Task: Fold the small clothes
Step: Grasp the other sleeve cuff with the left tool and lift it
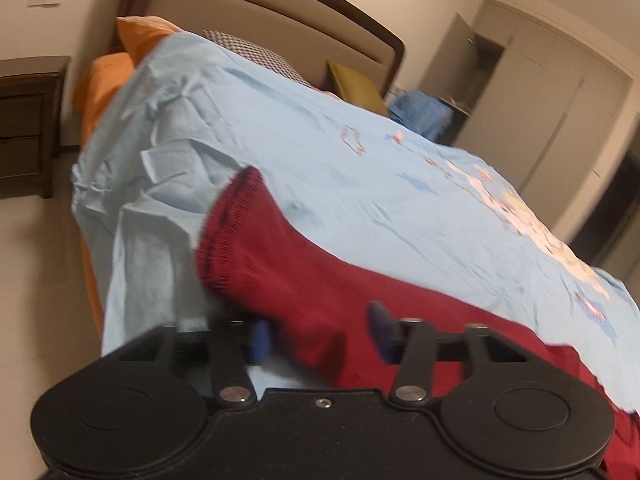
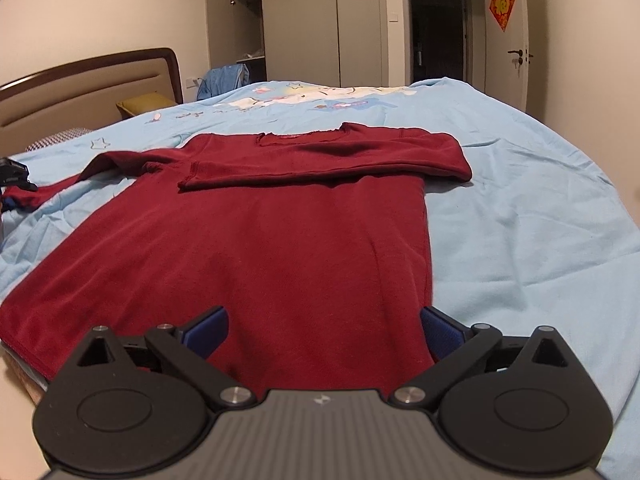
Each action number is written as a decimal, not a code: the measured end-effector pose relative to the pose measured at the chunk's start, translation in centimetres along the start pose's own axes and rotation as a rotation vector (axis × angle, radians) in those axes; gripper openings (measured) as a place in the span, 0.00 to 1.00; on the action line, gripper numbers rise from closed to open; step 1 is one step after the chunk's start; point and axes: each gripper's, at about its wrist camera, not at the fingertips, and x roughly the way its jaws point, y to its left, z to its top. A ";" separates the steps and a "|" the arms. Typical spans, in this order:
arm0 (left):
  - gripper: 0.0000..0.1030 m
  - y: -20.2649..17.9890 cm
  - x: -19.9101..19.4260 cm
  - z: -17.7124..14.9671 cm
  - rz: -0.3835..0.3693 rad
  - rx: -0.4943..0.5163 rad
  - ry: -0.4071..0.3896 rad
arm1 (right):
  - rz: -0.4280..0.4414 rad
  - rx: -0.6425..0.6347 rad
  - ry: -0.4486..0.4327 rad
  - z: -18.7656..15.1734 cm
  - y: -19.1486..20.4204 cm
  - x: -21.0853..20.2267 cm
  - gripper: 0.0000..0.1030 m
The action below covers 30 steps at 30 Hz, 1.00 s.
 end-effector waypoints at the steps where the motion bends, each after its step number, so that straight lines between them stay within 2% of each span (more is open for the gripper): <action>1: 0.25 0.3 0.1 0.1 0.013 -0.010 -0.010 | -0.004 -0.011 0.002 -0.1 0.1 0.1 1.00; 2: 0.10 0.7 0.3 0.3 0.022 -0.023 -0.018 | -0.008 -0.018 0.004 -0.1 0.2 0.1 1.00; 3: 0.06 1.1 0.4 0.4 0.024 -0.038 -0.022 | -0.009 -0.023 0.006 -0.2 0.2 0.2 1.00; 5: 0.05 1.6 0.5 1.0 0.007 -0.062 -0.045 | -0.008 -0.022 0.009 -0.3 0.2 0.3 1.00; 9: 0.04 0.6 0.6 3.3 -0.017 -0.011 -0.117 | -0.002 -0.012 0.008 -0.2 -0.2 0.3 1.00; 14: 0.04 -2.2 0.9 7.7 -0.061 0.122 -0.197 | 0.005 0.004 -0.005 -0.3 -0.6 0.5 1.00; 18: 0.04 -5.2 -0.1 8.4 -0.098 0.223 -0.237 | 0.013 0.023 -0.013 -0.4 -0.8 0.6 1.00; 23: 0.04 -10.4 -3.0 7.8 -0.207 0.304 -0.277 | 0.027 0.039 -0.032 -0.4 -1.4 0.5 1.00; 30: 0.04 -21.4 -8.9 4.1 -0.423 0.505 -0.332 | 0.031 0.100 -0.062 -0.8 -2.5 0.1 1.00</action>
